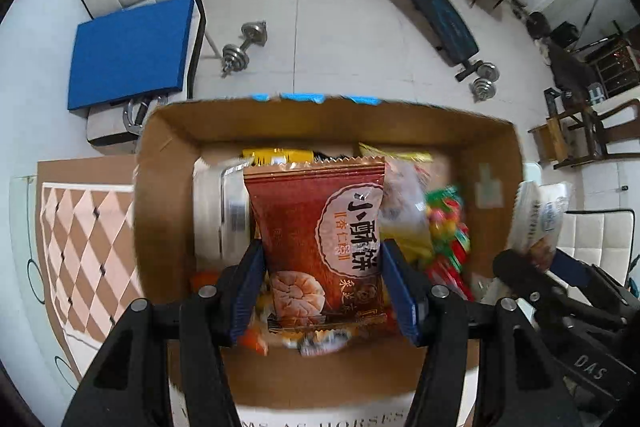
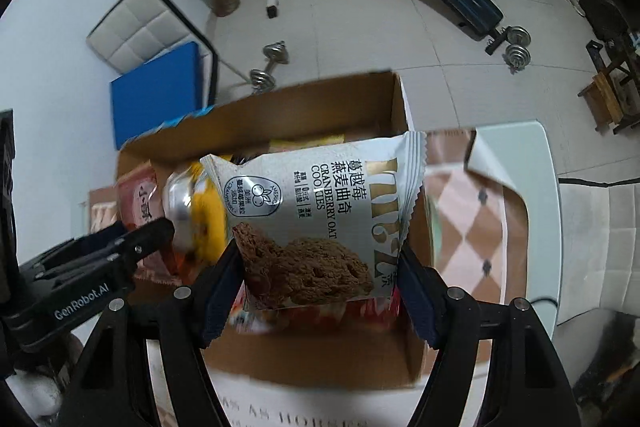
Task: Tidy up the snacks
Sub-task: 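Lower both packs into the box and open both tools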
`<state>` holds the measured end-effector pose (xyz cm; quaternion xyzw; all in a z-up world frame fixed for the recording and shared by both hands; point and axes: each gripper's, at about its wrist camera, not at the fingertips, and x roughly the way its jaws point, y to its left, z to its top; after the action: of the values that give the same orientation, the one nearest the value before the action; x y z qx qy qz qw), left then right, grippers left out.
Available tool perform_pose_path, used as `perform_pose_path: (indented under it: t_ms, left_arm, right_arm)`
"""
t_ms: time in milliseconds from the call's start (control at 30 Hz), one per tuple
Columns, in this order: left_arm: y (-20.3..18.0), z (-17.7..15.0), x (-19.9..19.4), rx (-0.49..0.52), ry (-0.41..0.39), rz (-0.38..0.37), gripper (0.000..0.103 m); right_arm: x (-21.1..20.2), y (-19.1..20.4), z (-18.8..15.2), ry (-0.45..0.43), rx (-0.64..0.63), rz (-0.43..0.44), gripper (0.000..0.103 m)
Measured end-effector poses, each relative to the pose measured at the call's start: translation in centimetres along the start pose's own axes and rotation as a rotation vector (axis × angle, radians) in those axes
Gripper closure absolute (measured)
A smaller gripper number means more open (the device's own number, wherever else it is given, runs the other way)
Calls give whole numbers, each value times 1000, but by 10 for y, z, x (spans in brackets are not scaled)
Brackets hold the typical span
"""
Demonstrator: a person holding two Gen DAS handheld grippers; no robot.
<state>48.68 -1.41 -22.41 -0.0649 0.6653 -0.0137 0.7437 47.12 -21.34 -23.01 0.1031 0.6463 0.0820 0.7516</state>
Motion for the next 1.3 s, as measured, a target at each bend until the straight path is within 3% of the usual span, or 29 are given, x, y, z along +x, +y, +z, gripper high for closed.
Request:
perform_pose_path:
  t_ms: [300,367,467,600,1000,1067,1300]
  left_arm:
    - [1,31,44,8,100,11,47]
    - [4,32,51,-18,124,17,47]
    - [6,35,59,-33,147,19,36]
    - [4,35,59,-19,133,24,19]
    - [14,24,45,-40,71,-6,17]
    - [16,18,45,-39,83,-25,9]
    - [16,-5,33,-25,49,17,9]
  right_arm:
    - [45,2,48,35,-3,-65,27]
    - [54,1,54,51,1,-70,24]
    - [67,-2,58,80,6,-90,13]
    - [69,-7,55,71,4,-105,13]
    - [62,-4,33,83,-42,-113,9]
    - [61,-4,28,83,-56,-122,8]
    - [56,-6,9,83,-66,-128,8]
